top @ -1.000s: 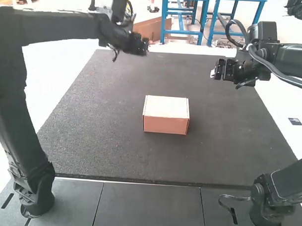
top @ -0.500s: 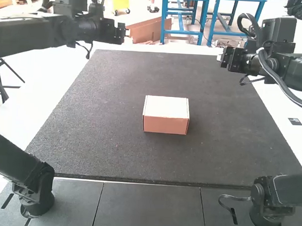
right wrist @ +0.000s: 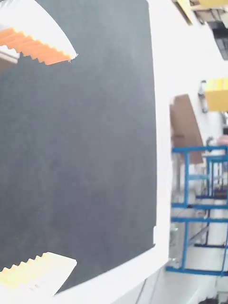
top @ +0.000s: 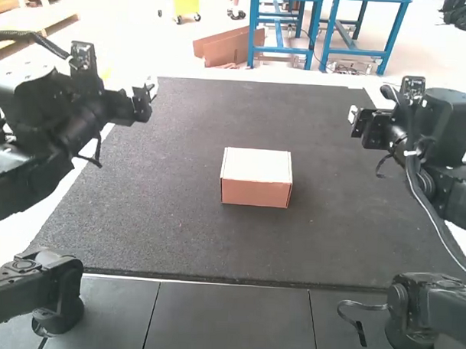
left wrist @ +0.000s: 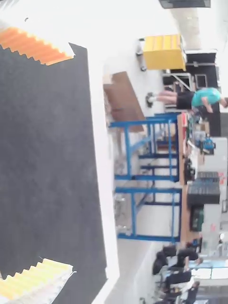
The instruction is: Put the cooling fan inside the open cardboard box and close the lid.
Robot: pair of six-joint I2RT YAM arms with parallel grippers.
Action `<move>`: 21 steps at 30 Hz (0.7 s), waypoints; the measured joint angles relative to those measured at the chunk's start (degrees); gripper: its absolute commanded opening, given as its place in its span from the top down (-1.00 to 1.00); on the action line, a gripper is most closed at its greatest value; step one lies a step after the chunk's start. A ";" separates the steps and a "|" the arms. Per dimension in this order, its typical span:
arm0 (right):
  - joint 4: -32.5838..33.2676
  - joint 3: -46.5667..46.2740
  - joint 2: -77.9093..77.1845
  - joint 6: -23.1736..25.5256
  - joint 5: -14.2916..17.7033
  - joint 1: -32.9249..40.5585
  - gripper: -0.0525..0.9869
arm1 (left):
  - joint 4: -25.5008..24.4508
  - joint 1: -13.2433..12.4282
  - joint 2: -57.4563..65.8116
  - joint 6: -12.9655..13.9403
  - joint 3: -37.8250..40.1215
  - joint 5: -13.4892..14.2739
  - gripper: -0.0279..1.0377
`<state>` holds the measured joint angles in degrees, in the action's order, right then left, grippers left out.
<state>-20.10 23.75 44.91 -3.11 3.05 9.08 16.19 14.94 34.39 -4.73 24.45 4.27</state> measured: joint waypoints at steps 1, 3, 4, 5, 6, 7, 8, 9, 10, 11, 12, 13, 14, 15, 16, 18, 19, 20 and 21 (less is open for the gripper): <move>-0.94 -1.70 -1.18 -0.28 0.24 0.00 -0.86 | -0.02 0.00 -2.05 0.00 -1.79 0.31 -0.87; -2.12 -4.52 -3.28 -0.87 0.46 0.00 -0.86 | 0.00 0.00 -6.49 0.00 -5.22 0.85 -0.87; -2.64 -5.95 -4.42 -1.20 0.55 0.02 -0.86 | 0.07 0.00 -8.63 0.00 -6.78 1.03 -0.87; -3.02 -7.17 -5.42 -1.42 0.66 0.00 -0.86 | -0.04 0.00 -10.97 0.00 -8.41 1.25 -0.87; -3.69 -8.48 -6.43 -1.62 0.70 0.00 -0.86 | -0.17 0.00 -13.11 0.00 -9.86 1.42 -0.87; -4.35 -9.62 -7.26 -1.73 0.72 0.02 -0.86 | -0.46 0.00 -15.32 0.00 -11.26 1.57 -0.87; -4.76 -10.64 -8.02 -1.86 0.70 0.02 -0.86 | -0.79 0.00 -17.77 0.00 -12.76 1.75 -0.87; -5.05 -11.72 -8.85 -1.99 0.68 0.02 -0.86 | -1.20 0.00 -20.00 0.00 -14.01 1.77 -0.87; -5.33 -12.70 -9.53 -2.12 0.68 0.00 -0.86 | -1.84 0.00 -22.25 0.00 -15.17 1.79 -0.87; -5.95 -13.75 -10.16 -2.36 0.66 0.00 -0.86 | -2.80 0.02 -24.63 0.00 -16.35 1.81 -0.87; -6.71 -14.86 -10.80 -2.60 0.66 0.00 -0.86 | -3.74 0.00 -26.73 0.00 -17.29 1.95 -0.87; -7.19 -16.04 -11.47 -2.91 0.66 0.02 -0.86 | -4.90 0.00 -28.79 0.00 -18.14 2.01 -0.86; -7.63 -17.09 -12.11 -3.21 0.63 0.00 -0.86 | -5.99 0.00 -30.80 0.00 -19.08 2.19 -0.86; -7.82 -18.10 -12.76 -3.52 0.63 0.00 -0.86 | -6.64 0.00 -32.28 0.00 -19.80 2.32 -0.86; -7.89 -19.15 -13.51 -3.87 0.63 0.00 -0.86 | -7.02 0.00 -33.24 -0.02 -20.39 2.58 -0.86; -7.89 -20.96 -14.93 -4.46 0.63 0.00 -0.86 | -7.17 0.00 -33.70 -0.07 -21.18 3.37 -0.86; -7.89 -21.81 -15.89 -4.66 0.63 0.00 -0.86 | -7.19 0.00 -33.70 -0.15 -21.51 3.65 -0.86; -7.80 -22.53 -16.87 -4.90 0.61 0.00 -0.86 | -7.19 0.00 -33.70 -0.28 -21.90 4.00 -0.86; -7.56 -23.17 -17.97 -5.09 0.61 0.00 -0.86 | -7.17 0.00 -33.70 -0.39 -22.32 4.46 -0.86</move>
<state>-27.66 0.58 26.94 -8.21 3.66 9.08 9.02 14.94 0.69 -5.13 2.13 8.73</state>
